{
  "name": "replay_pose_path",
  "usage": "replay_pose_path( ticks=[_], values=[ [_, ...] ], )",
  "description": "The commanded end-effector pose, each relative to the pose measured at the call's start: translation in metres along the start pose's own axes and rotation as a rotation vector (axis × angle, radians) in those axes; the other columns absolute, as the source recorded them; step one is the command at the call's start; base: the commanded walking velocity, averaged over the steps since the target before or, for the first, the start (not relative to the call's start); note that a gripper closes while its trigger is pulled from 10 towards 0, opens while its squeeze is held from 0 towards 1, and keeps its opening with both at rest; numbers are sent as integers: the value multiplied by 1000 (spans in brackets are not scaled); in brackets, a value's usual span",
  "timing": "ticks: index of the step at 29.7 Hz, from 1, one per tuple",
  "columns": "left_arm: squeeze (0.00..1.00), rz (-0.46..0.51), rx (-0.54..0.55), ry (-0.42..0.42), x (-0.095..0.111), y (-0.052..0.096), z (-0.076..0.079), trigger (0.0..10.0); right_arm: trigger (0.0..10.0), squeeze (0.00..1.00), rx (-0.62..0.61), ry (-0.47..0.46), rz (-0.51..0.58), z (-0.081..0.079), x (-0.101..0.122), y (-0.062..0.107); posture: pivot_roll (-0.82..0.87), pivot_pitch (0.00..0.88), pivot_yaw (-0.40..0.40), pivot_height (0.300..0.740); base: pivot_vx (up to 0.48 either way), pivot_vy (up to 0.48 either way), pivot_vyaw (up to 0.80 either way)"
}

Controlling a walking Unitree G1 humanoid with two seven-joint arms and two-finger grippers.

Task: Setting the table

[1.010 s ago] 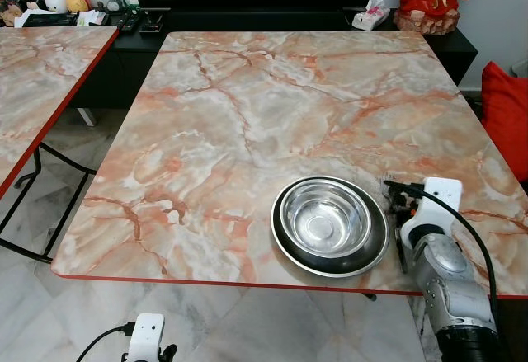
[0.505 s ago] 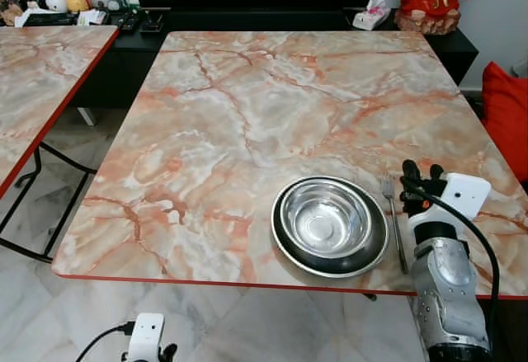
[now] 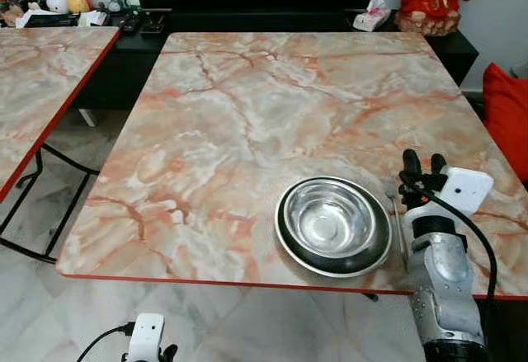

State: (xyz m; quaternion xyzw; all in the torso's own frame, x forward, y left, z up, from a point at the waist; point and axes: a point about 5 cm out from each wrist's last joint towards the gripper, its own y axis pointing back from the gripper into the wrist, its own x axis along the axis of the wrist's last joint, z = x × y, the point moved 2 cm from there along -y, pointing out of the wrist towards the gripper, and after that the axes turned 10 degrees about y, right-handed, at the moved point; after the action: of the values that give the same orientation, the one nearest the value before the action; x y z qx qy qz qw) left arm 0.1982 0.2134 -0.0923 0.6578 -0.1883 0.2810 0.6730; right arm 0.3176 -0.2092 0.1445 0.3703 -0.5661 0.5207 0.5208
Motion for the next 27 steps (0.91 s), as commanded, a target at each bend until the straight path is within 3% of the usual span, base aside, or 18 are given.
replay_pose_path(
  ticks=[1, 11, 15, 27],
  values=[
    [0, -36, 15, 10, -9, 2, -6, 10000, 10000, 0, 13, -3, 25, -6, 6, 0, -34, 48, 19, 740, 0, 442, 0],
    [0, -35, 8, 8, -9, 2, -2, 10000, 10000, 0, 22, 35, 51, -9, 11, -4, -26, 12, 18, 740, 0, 480, 0],
    [0, -32, 10, 7, -8, 2, -2, 10000, 10000, 0, 37, 28, 78, -17, 18, -5, -22, 0, 16, 740, 0, 480, 0],
    [0, -28, 16, 17, -9, 2, -3, 10000, 10000, 0, 36, 25, 69, -19, 14, -4, -17, 0, 9, 740, 0, 480, 0]
  ],
)
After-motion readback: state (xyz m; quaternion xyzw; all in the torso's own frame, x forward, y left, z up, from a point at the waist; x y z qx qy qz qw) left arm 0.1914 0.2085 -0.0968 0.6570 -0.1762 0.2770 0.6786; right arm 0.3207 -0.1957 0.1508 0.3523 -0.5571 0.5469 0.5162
